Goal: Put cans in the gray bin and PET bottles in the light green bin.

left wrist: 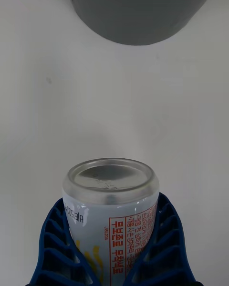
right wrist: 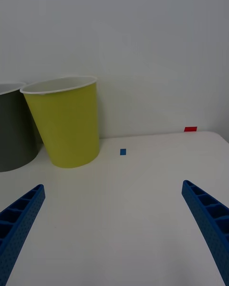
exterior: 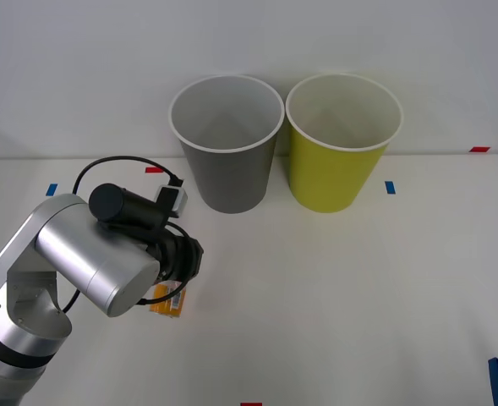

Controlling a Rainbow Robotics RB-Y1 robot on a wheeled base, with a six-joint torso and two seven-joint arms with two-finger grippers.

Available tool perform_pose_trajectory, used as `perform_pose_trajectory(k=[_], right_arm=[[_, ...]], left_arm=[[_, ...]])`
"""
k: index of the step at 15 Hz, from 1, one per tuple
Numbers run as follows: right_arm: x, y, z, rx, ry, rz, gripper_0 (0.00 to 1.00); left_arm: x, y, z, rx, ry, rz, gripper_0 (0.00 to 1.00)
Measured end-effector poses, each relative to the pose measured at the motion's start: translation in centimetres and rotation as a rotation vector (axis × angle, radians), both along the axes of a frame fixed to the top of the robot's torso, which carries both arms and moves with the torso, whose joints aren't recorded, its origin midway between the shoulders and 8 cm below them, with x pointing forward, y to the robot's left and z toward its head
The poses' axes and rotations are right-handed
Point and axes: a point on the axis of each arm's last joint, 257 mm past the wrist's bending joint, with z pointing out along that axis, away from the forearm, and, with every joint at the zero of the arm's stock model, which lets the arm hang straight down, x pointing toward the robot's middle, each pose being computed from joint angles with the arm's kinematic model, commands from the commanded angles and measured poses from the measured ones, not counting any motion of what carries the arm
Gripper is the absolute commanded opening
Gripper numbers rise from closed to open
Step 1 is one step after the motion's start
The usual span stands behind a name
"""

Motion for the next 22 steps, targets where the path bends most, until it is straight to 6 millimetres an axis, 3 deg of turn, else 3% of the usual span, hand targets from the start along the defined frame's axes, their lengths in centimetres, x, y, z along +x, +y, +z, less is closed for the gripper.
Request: perform_pose_trajectory(k=[3,7,13,16,22], right_arm=[[0.0,0.0,0.0,0.0,0.0,0.0,1.0],[0.0,0.0,0.0,0.0,0.0,0.0,1.0],[0.0,0.0,0.0,0.0,0.0,0.0,1.0],[0.0,0.0,0.0,0.0,0.0,0.0,1.0],[0.0,0.0,0.0,0.0,0.0,0.0,1.0]], left_arm=[[0.1,0.0,4.0,-0.019,-0.101,-0.026,0.0],[0.5,0.0,11.2,-0.05,-0.269,-0.113,0.0],[-1.6,-0.5,21.4,-0.079,-0.545,-0.23,0.0],[-1.3,0.0,23.1,-0.115,-0.588,-0.206,0.0],[-0.7,0.4,28.3,-0.157,-0.704,-0.21,0.0]])
